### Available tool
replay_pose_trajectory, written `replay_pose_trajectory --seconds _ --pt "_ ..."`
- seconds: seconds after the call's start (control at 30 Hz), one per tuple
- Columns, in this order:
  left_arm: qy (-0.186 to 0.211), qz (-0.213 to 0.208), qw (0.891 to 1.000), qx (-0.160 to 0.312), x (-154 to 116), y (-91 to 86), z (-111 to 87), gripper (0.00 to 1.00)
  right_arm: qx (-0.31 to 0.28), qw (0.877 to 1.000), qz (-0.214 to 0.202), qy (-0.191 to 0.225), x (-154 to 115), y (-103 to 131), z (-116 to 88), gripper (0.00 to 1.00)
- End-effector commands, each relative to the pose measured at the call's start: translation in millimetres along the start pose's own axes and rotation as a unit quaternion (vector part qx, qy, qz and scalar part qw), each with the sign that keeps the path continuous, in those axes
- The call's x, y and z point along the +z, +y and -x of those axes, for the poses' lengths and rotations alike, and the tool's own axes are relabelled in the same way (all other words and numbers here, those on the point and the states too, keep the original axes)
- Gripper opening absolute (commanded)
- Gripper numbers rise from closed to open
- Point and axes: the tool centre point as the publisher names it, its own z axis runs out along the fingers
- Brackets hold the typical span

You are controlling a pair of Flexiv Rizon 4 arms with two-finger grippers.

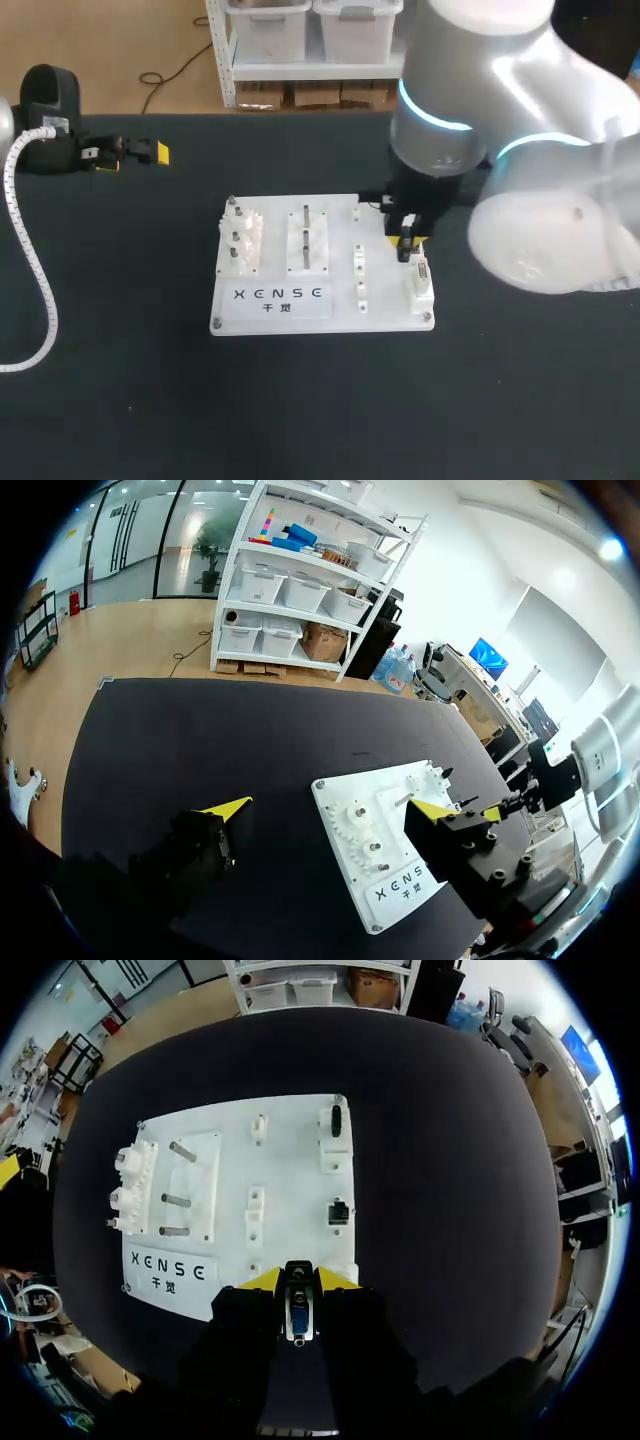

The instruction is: Insert the USB connector, Ethernet cable, and multi-pin plug into their matching sockets one by one.

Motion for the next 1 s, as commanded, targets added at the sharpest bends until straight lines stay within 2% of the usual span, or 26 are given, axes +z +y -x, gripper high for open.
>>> replay_pose_trajectory --seconds 0.03,0.27,1.0 --pt "0.0 0.0 1.0 0.0 0.0 0.0 0.0 1.0 0.004 1.0 -0.001 -0.009 -3.6 -15.7 -7.0 0.0" --pt "0.0 0.0 1.0 0.0 0.0 0.0 0.0 1.0 0.005 1.0 -0.006 -0.006 -2.3 -25.6 -12.3 0.0" --pt "0.0 0.0 1.0 0.0 0.0 0.0 0.0 1.0 -0.006 1.0 -0.017 -0.001 8.1 -23.6 -23.3 0.0"
